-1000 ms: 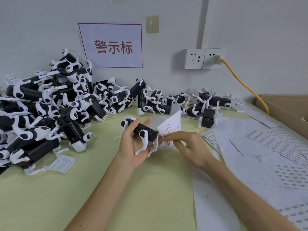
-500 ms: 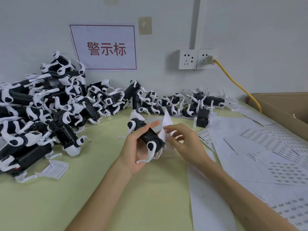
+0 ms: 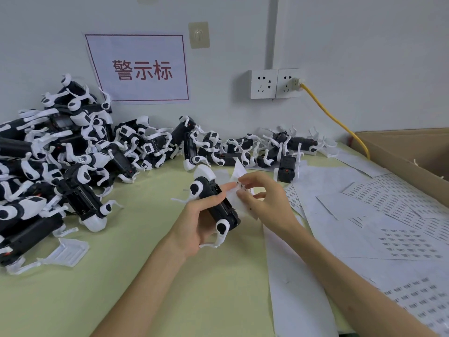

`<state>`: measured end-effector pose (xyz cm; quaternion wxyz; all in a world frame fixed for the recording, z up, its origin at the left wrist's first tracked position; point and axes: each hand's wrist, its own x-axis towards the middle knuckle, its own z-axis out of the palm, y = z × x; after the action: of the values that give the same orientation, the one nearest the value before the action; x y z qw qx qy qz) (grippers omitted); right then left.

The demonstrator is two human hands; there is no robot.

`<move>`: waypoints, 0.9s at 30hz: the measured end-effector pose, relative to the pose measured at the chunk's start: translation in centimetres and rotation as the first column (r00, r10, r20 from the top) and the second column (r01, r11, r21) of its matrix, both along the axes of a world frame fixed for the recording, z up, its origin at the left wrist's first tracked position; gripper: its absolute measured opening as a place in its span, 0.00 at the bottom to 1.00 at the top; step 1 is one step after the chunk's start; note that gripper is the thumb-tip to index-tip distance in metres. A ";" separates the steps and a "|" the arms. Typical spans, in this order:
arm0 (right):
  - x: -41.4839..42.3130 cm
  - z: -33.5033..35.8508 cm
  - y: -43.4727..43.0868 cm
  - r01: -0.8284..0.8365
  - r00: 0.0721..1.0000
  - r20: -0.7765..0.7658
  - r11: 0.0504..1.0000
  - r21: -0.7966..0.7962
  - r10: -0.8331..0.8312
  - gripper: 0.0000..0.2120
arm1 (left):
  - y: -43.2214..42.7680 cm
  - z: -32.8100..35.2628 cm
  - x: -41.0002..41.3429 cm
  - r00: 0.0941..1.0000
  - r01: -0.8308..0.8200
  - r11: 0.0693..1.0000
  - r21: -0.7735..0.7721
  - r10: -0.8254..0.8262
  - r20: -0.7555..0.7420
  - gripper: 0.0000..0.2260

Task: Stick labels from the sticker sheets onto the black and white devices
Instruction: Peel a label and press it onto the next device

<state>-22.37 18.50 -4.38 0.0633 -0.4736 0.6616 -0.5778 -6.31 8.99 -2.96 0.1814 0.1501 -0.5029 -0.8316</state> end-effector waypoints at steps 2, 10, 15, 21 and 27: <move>-0.1 0.0 0.0 0.002 1.000 -0.014 1.000 0.004 -0.002 0.08 | 0.2 -0.1 -0.1 0.999 -0.023 1.000 0.012 0.023 -0.031 0.18; 0.0 -0.3 -0.2 -0.007 1.000 0.006 1.000 0.030 0.007 0.05 | 0.1 -0.7 -0.6 0.990 -0.133 0.988 -0.076 0.129 -0.051 0.22; -0.3 -0.1 -0.2 0.006 0.999 0.053 1.000 0.022 -0.007 0.05 | 0.3 -0.7 -0.4 0.998 -0.063 0.986 -0.157 0.063 -0.008 0.22; -0.8 0.0 0.0 0.031 0.997 0.062 0.999 0.035 -0.033 0.05 | 0.5 -0.4 0.1 0.992 0.077 0.949 -0.305 -0.042 0.121 0.24; -0.8 0.2 0.1 0.017 0.996 0.082 0.999 0.036 -0.020 0.08 | 0.7 -0.2 0.0 0.994 0.014 0.960 -0.281 0.017 0.108 0.22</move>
<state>-23.15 18.59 -4.21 0.0934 -0.4421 0.6729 -0.5857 -6.34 9.67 -3.14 0.1739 0.1687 -0.6251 -0.7420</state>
